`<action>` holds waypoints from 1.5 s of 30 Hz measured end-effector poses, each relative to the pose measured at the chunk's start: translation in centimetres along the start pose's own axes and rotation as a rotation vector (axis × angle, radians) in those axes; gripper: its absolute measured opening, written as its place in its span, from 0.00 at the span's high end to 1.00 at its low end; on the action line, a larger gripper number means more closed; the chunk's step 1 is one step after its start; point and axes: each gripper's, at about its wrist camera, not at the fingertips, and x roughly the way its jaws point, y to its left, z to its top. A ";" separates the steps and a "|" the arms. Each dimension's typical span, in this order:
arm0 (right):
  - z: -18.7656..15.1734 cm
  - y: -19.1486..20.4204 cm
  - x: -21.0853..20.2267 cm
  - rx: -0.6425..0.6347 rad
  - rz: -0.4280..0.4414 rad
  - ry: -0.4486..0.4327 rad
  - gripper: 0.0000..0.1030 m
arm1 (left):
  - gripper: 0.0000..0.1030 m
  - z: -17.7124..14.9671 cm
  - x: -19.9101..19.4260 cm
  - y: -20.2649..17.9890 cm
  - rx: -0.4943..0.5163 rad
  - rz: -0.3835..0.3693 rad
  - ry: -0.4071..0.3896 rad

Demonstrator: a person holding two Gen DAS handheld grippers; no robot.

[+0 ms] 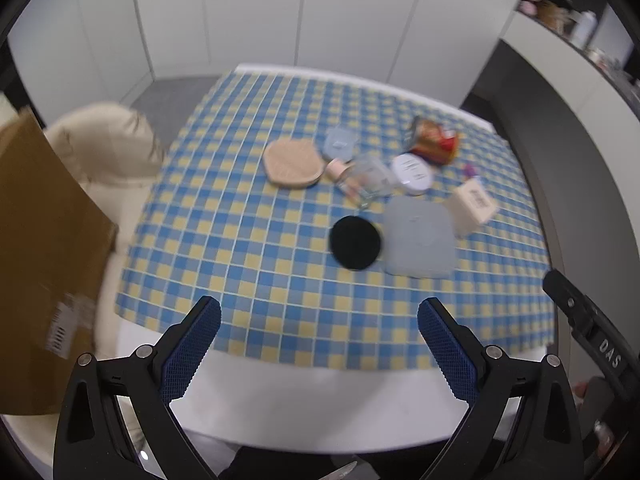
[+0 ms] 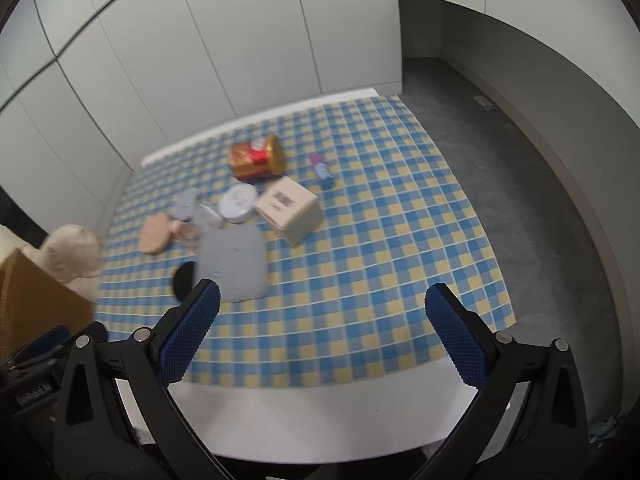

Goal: Organize objects
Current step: 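Move both grippers toward the black sponge and clear plastic box, then grasp the black round sponge with the left gripper while the right gripper grasps the clear box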

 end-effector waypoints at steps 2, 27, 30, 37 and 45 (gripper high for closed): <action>0.0 0.1 1.9 -0.025 -0.029 0.015 0.00 | 0.04 0.2 2.2 0.7 -0.041 0.013 0.029; -0.6 10.2 12.5 -0.182 0.012 0.136 0.03 | 0.04 -0.2 7.3 3.7 -0.156 0.025 0.104; -0.7 9.0 12.9 -0.185 -0.034 0.138 0.03 | 0.04 0.0 7.3 3.6 -0.160 0.023 0.108; -0.7 6.6 13.2 -0.200 -0.050 0.145 0.03 | 0.04 1.5 8.3 1.4 -0.101 0.010 0.075; 0.2 5.2 14.8 -0.239 -0.046 0.166 0.00 | 0.05 2.7 10.0 -1.2 -0.031 -0.014 0.060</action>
